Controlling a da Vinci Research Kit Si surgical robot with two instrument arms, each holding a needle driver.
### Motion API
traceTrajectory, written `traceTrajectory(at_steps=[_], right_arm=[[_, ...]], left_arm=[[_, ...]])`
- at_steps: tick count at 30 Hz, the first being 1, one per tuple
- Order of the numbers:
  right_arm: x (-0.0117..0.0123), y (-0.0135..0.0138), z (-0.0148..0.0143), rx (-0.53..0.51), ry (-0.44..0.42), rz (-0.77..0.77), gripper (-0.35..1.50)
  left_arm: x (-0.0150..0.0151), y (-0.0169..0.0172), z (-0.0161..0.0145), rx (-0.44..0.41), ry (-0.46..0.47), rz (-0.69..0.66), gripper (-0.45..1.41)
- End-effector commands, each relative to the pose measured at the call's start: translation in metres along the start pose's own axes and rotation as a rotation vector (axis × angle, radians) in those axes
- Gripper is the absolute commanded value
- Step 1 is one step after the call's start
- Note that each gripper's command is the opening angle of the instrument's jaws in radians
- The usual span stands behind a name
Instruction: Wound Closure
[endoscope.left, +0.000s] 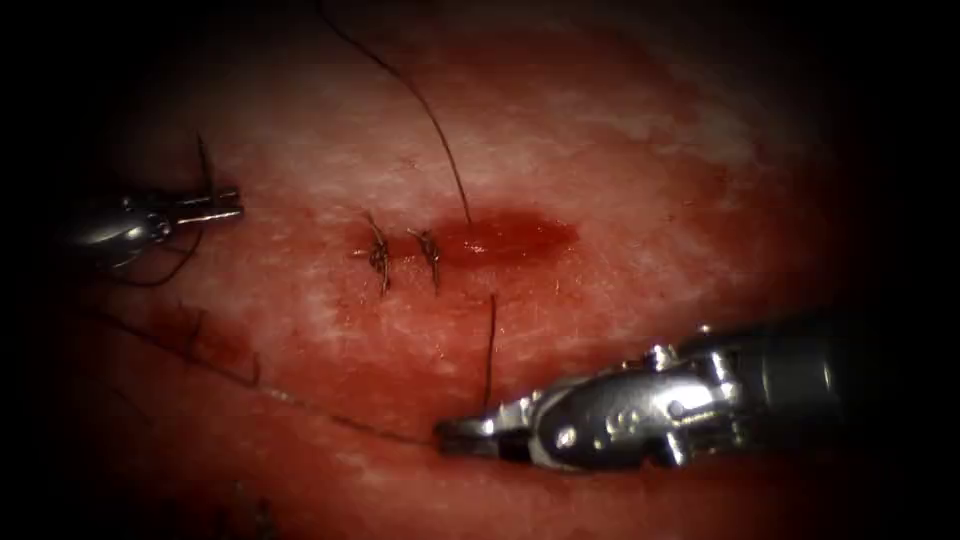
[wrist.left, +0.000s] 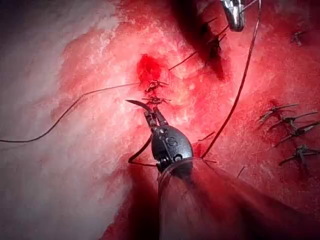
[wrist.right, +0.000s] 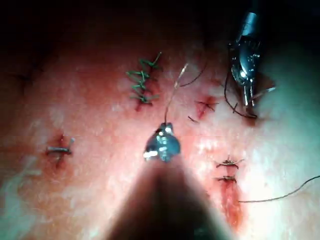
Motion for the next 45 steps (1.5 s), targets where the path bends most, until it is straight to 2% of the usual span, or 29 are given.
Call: traceTrajectory(at_steps=[1, 6, 10, 13, 14, 15, 16, 17, 22, 27, 30, 32, 35, 38, 45], right_arm=[[0.0013, -0.0011, 0.001, 0.019, 0.013, -0.006, -0.35], [0.0037, -0.0023, 0.0015, 0.08, 0.056, -0.018, -0.35], [0.0063, -0.0037, 0.0016, 0.149, 0.153, -0.059, -0.35], [0.008, -0.0032, 0.0011, 0.142, 0.242, -0.076, -0.35], [0.0081, -0.0027, 0.001, 0.103, 0.235, -0.074, -0.03], [0.008, -0.0021, 0.0007, 0.036, 0.202, -0.068, 0.64], [0.0077, -0.0016, 0.0006, -0.013, 0.178, -0.088, 1.11], [0.0072, -0.0011, 0.0003, -0.036, 0.165, -0.085, 1.25], [0.0021, 0.0004, -0.0016, -0.111, 0.127, -0.059, 1.35], [-0.003, 0.0016, -0.0041, -0.187, 0.093, -0.021, 1.38], [-0.0052, 0.0017, -0.0051, -0.203, 0.079, -0.012, 1.36], [-0.0076, 0.0017, -0.0062, -0.216, 0.07, -0.01, 1.35], [-0.0086, 0.0013, -0.0067, -0.206, 0.072, -0.015, 1.35], [-0.0091, 0.0007, -0.0075, -0.173, 0.112, 0.011, 1.35], [-0.0074, -0.0005, -0.0095, -0.103, 0.338, 0.076, 1.31]], left_arm=[[-0.0009, 0.0005, 0.0004, -0.002, -0.001, -0.001, -0.42], [-0.0012, 0.0005, 0.0006, 0.0, -0.006, 0.001, -0.43], [-0.0012, 0.0006, 0.0007, -0.002, -0.006, 0.002, -0.43], [-0.0012, 0.0006, 0.0007, -0.002, -0.006, 0.002, -0.45], [-0.0012, 0.0006, 0.0007, -0.002, -0.006, 0.002, -0.45], [-0.0012, 0.0006, 0.0008, -0.002, -0.006, 0.002, -0.45], [-0.0013, 0.0006, 0.0008, -0.002, -0.006, 0.002, -0.45], [-0.0013, 0.0006, 0.0008, -0.001, -0.005, 0.002, -0.45], [-0.0013, 0.0007, 0.0009, -0.003, -0.005, 0.009, -0.45], [-0.0015, 0.0007, 0.0011, -0.005, -0.007, 0.01, -0.45], [-0.0017, 0.0007, 0.0012, -0.006, -0.009, 0.012, -0.45], [-0.0018, 0.0008, 0.0013, -0.009, -0.011, 0.013, -0.45], [-0.0018, 0.0008, 0.0012, -0.01, -0.011, 0.013, -0.42], [-0.0018, 0.0006, 0.0011, -0.012, -0.012, 0.013, -0.4], [-0.0016, -0.0017, -0.0012, -0.005, -0.017, 0.014, -0.32]])
